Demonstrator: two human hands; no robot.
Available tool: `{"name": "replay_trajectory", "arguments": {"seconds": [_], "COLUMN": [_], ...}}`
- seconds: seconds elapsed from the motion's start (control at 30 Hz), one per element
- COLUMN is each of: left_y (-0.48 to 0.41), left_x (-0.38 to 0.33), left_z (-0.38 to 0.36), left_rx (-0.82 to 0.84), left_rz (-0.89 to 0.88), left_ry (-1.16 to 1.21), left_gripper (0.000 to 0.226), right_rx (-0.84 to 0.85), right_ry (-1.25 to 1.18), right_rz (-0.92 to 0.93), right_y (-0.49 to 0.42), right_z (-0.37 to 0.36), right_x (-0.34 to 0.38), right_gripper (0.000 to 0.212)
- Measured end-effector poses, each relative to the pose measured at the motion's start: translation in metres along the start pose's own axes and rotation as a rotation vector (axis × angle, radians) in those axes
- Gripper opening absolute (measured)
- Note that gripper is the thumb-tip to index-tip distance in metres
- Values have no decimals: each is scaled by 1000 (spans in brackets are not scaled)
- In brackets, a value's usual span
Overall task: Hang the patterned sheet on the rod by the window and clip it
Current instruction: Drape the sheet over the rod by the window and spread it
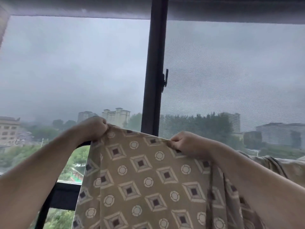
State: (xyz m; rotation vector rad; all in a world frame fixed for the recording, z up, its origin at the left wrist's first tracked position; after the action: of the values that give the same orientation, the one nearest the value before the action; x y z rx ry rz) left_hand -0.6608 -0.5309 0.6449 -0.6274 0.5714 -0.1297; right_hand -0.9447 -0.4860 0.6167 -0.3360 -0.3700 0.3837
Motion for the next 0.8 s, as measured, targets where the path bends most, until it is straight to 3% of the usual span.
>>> {"name": "replay_trajectory", "arguments": {"seconds": [0.17, 0.3, 0.37, 0.5, 0.63, 0.8], "left_y": [5, 9, 16, 33, 51, 79], "left_x": [28, 39, 43, 50, 51, 41], "left_z": [3, 1, -2, 27, 38, 1], "left_rx": [8, 85, 135, 33, 8, 242], "left_rz": [60, 184, 246, 308, 250, 219], "left_ry": [123, 581, 675, 283, 163, 731], "left_gripper": [27, 31, 33, 32, 35, 33], "right_rx": [96, 99, 47, 43, 46, -3], "right_ry": [-79, -188, -170, -176, -181, -86], "right_rz": [0, 41, 72, 75, 52, 74], "right_y": [-10, -17, -23, -26, -22, -13], "right_z": [-14, -19, -24, -33, -30, -28], "right_x": [17, 37, 54, 71, 65, 71], "right_gripper": [47, 44, 43, 37, 38, 36]}}
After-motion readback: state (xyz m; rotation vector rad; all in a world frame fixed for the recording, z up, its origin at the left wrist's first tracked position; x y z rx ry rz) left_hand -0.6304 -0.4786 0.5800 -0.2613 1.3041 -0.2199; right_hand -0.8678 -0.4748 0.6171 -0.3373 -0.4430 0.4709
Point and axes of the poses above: each hand's wrist, its own y-axis away from the middle knuckle, its own z-axis out of the back of the hand, x = y × z, the point moved 9 cm from there along -y, towards the middle knuckle, and after that the axes turned 1 degree about -y, right-handed, at the moved point
